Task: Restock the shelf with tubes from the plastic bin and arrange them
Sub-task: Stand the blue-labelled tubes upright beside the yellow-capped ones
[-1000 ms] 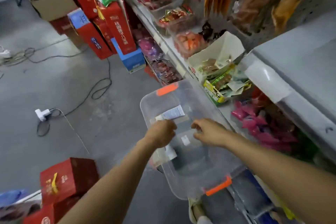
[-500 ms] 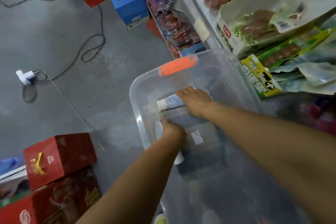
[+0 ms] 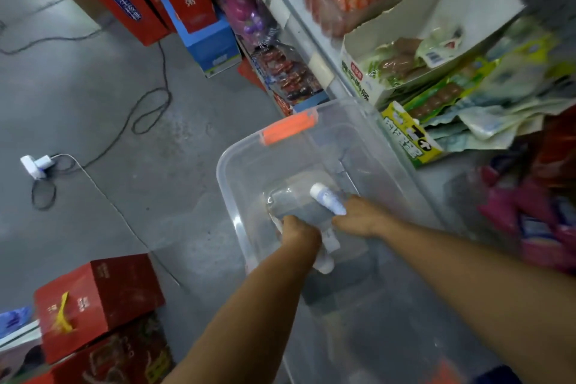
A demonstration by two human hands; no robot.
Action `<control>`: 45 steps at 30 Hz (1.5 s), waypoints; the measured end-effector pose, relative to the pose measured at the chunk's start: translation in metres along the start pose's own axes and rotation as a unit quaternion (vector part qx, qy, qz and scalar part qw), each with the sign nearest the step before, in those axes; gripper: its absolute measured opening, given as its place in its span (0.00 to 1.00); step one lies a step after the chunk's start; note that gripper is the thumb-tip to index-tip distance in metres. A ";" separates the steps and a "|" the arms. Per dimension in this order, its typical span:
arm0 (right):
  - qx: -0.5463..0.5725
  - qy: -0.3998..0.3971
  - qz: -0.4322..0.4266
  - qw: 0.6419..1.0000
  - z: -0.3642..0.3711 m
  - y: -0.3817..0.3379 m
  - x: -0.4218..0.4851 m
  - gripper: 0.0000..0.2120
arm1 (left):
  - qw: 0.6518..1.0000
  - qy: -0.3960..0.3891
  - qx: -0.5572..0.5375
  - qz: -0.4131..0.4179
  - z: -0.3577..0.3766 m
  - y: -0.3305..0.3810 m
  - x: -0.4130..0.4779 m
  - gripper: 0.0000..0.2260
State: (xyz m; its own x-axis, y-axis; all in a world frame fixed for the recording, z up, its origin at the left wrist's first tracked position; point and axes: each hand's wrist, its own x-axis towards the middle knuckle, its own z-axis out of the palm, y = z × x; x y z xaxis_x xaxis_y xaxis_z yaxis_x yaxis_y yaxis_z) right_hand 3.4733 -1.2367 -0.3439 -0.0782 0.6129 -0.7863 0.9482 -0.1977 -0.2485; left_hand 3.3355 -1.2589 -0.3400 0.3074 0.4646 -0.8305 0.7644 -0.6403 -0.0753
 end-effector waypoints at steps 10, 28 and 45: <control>0.324 0.095 0.077 0.938 -0.009 0.017 -0.144 0.12 | 0.928 0.170 -0.327 -0.052 -0.043 0.010 -0.126 0.22; 0.517 0.252 -0.039 0.817 0.012 0.053 -0.492 0.10 | 0.709 0.218 -0.652 0.157 -0.038 0.121 -0.358 0.10; 0.547 0.497 -0.066 0.671 0.152 0.144 -0.776 0.12 | 0.657 0.294 -0.580 0.382 -0.047 0.419 -0.554 0.14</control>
State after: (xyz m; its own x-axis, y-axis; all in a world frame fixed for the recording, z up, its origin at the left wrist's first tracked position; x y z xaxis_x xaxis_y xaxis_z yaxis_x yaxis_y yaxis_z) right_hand 3.6238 -1.8571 0.1439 0.6194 0.7804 -0.0859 0.1186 -0.2012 -0.9724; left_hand 3.5125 -1.7562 0.1146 0.7579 0.6524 0.0008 0.0725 -0.0854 0.9937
